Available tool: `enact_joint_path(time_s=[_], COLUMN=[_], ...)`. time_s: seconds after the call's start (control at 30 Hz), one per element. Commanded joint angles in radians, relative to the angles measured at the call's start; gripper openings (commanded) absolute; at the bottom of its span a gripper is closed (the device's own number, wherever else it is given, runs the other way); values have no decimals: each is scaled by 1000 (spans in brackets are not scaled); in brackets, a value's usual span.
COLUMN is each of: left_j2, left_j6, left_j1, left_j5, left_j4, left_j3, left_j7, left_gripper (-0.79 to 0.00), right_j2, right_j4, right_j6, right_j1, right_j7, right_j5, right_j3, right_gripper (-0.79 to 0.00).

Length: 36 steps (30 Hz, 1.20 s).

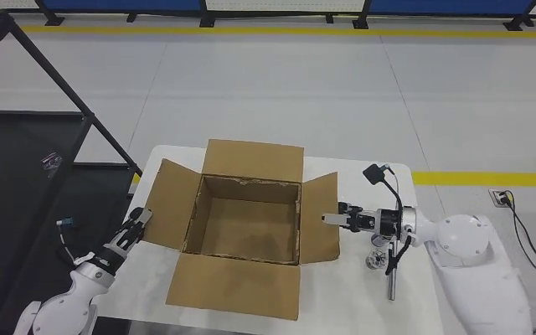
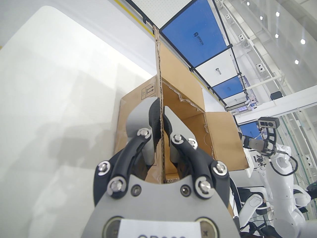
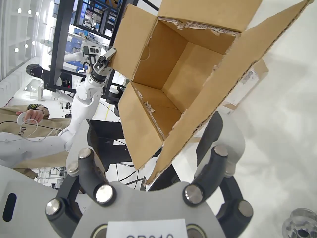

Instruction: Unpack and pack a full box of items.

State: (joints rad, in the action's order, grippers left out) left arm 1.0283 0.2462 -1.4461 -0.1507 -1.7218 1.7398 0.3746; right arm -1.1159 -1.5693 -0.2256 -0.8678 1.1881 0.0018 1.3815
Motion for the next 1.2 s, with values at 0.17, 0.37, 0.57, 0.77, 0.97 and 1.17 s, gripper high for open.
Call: enact_joint_path(time_s=[0.17,0.37,0.57,0.77,0.97,1.17], left_j2=[1,1,2,3,4,4], left_j6=[5,14,17,14,6,1], left_j1=[1,1,1,8,16,24], left_j5=[4,13,17,12,6,-2], left_j4=[5,12,16,21,23,29], left_j3=[1,7,7,-1,-3,-3], left_j7=[6,15,20,24,32,32], left_gripper=[-785,-785,-785,-785,-785,-785], right_j2=[-14,-34,-53,-70,-83,-81], right_j4=[-69,-125,-100,-35,22,23], right_j6=[27,67,83,74,64,31], right_j1=[37,76,119,163,192,185], right_j7=[-103,-215,-281,-288,-293,-312], right_j5=[35,-56,-115,-109,-89,-77], right_j3=[-89,-224,-324,-390,-430,-401], right_gripper=[0,0,0,0,0,0])
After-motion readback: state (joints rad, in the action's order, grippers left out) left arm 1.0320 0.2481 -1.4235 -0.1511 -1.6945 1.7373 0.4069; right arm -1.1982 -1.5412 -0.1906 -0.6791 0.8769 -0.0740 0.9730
